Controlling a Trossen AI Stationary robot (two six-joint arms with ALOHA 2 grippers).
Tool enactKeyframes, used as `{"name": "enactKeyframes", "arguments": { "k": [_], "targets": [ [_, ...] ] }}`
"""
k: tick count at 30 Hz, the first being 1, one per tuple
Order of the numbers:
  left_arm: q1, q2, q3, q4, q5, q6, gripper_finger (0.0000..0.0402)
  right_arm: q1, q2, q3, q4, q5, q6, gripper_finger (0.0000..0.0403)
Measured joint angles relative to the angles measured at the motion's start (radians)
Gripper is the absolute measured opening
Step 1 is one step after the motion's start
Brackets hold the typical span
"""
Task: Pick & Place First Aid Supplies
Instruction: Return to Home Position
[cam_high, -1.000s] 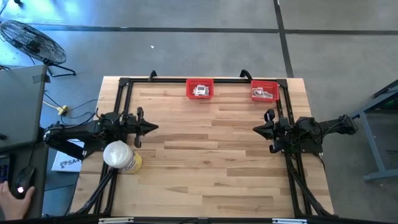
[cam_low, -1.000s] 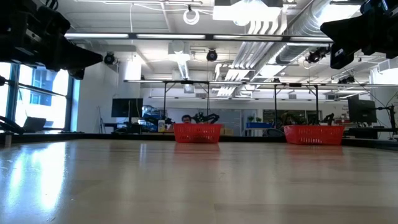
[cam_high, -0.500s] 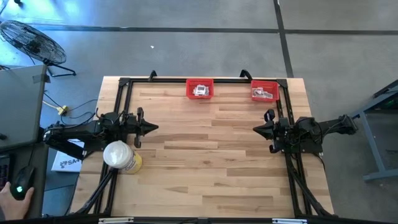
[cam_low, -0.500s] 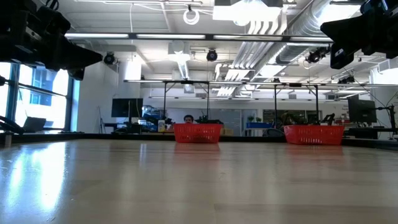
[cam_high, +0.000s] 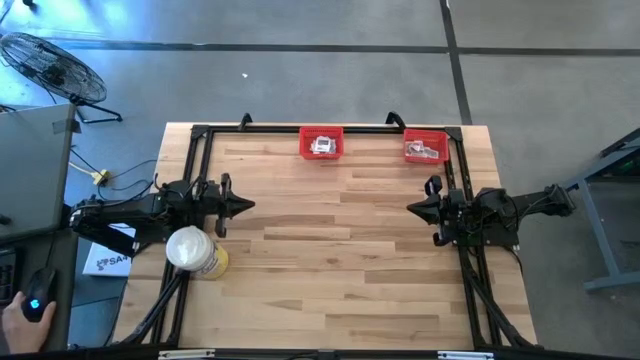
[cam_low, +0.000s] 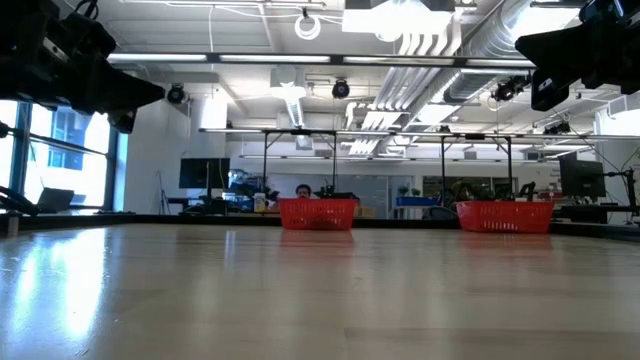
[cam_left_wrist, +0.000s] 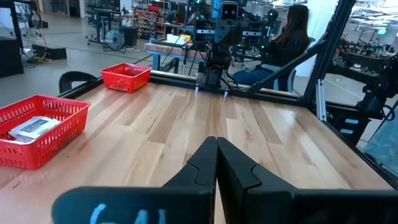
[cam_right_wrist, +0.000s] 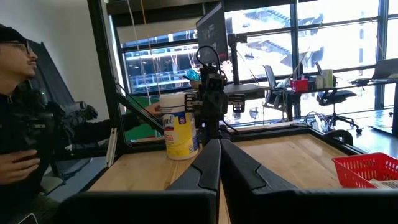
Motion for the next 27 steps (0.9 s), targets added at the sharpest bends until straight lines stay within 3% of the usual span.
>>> {"name": "enactKeyframes", "arguments": {
  "k": [15,27],
  "targets": [
    [0.0,0.0,0.0,0.005,0.002,0.003,0.0,0.0,0.0,0.0,0.0,0.0,0.0,0.0003],
    [0.0,0.0,0.0,0.005,0.003,0.003,0.0,0.0,0.0,0.0,0.0,0.048,-0.12,0.0007]
  ]
}}
